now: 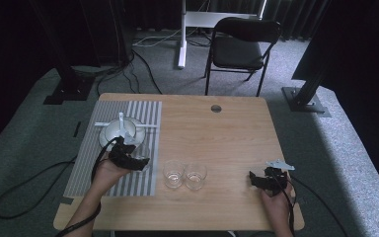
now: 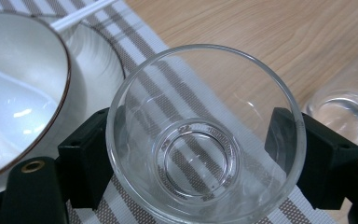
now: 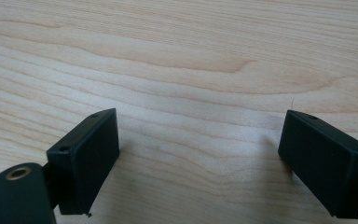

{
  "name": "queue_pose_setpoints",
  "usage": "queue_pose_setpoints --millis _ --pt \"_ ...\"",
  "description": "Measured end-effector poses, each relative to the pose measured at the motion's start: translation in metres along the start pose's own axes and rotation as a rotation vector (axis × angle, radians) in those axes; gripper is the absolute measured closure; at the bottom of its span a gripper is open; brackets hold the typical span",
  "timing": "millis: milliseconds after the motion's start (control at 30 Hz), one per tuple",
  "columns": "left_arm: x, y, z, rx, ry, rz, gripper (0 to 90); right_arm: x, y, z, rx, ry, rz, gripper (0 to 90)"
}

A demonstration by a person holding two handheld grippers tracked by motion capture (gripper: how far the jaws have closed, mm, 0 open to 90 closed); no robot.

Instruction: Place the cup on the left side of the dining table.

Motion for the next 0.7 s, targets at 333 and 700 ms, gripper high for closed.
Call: queue_pose_setpoints --millis 333,700 --pt "-0.01 0.0 0.008 -0.001 -0.03 -0.001 18.8 0.0 0.0 0.0 0.0 0.0 -0.001 11.8" --pt "-0.013 0.0 0.009 0.009 0.003 0.001 18.5 0.0 0.0 0.0 0.0 0.0 0.0 11.8"
Point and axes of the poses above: each handheld gripper's, and its own axes: z roughly forward along the jaws, x roughly out of its top, y roughly to its right, the point moved 10 cm from there along z, roughly forward along the jaws, and after that the axes turned 3 degrees about -x, right-handed, at the moved point
